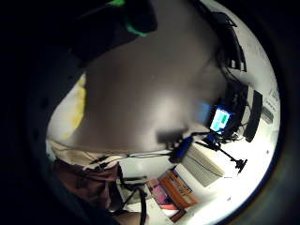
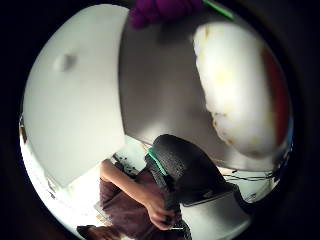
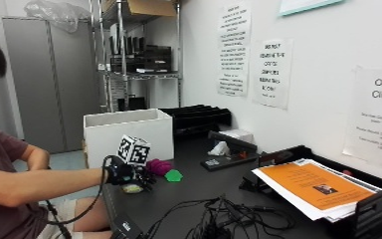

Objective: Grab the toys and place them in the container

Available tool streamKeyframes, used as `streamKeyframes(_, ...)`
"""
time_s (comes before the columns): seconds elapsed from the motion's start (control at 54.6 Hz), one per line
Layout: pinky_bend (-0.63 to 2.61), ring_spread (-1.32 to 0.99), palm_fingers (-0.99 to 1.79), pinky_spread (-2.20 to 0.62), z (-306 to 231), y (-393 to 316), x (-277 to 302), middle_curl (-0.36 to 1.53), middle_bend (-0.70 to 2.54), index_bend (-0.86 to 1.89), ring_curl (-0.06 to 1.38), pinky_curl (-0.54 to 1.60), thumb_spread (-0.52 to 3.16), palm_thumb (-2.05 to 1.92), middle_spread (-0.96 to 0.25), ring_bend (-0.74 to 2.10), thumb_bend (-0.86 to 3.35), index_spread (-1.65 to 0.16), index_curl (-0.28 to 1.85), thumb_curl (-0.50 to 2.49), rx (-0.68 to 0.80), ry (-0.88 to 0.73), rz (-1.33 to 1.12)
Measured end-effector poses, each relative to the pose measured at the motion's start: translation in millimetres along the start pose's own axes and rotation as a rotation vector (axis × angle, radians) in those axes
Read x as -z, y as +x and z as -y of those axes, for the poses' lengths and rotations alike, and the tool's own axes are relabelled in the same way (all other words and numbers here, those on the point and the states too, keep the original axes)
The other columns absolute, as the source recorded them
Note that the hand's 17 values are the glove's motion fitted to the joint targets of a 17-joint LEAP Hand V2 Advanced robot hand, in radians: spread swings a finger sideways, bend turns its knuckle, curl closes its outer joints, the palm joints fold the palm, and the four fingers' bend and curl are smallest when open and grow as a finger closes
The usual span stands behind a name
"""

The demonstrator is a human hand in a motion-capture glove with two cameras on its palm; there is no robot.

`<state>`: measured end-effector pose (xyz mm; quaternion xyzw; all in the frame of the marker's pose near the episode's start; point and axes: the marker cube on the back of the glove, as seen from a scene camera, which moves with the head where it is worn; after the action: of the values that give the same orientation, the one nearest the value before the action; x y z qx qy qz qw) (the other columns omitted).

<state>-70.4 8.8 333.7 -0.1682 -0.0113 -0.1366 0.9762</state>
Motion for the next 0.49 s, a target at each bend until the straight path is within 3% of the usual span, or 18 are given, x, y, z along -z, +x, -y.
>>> streamKeyframes(0.128,1.0,0.04,-0.12,0.06,6,-6,-14,0.2,0.09,0.14,0.35,0.39,1.14,-0.03,0.01,0.34,-0.03,-0.26,0.12,0.27,0.009,0.144,0.017)
streamKeyframes(0.256,0.97,-0.03,0.15,0.01,14,-2,-16,0.21,0.18,0.15,0.41,0.37,1.15,0.0,-0.04,0.62,-0.01,-0.29,0.15,0.28,0.015,0.282,0.015)
streamKeyframes(0.275,0.99,-0.01,0.05,0.03,15,-2,-16,0.2,0.15,0.15,0.38,0.37,1.14,-0.01,-0.02,0.57,-0.02,-0.29,0.15,0.28,0.017,0.3,0.021)
streamKeyframes(0.311,0.96,-0.08,0.25,-0.04,17,-1,-17,0.22,0.21,0.16,0.43,0.36,1.18,0.03,-0.07,0.72,0.0,-0.29,0.16,0.29,0.021,0.341,0.039)
streamKeyframes(0.366,0.97,-0.14,0.33,-0.1,21,0,-17,0.21,0.13,0.22,0.46,0.36,1.23,0.1,-0.09,0.83,0.04,-0.3,0.19,0.31,0.024,0.396,0.072)
streamKeyframes(0.495,0.94,-0.25,0.6,-0.21,28,0,-14,0.28,0.3,0.21,0.51,0.36,1.33,0.27,-0.15,0.94,0.12,-0.31,0.22,0.36,0.019,0.486,0.099)
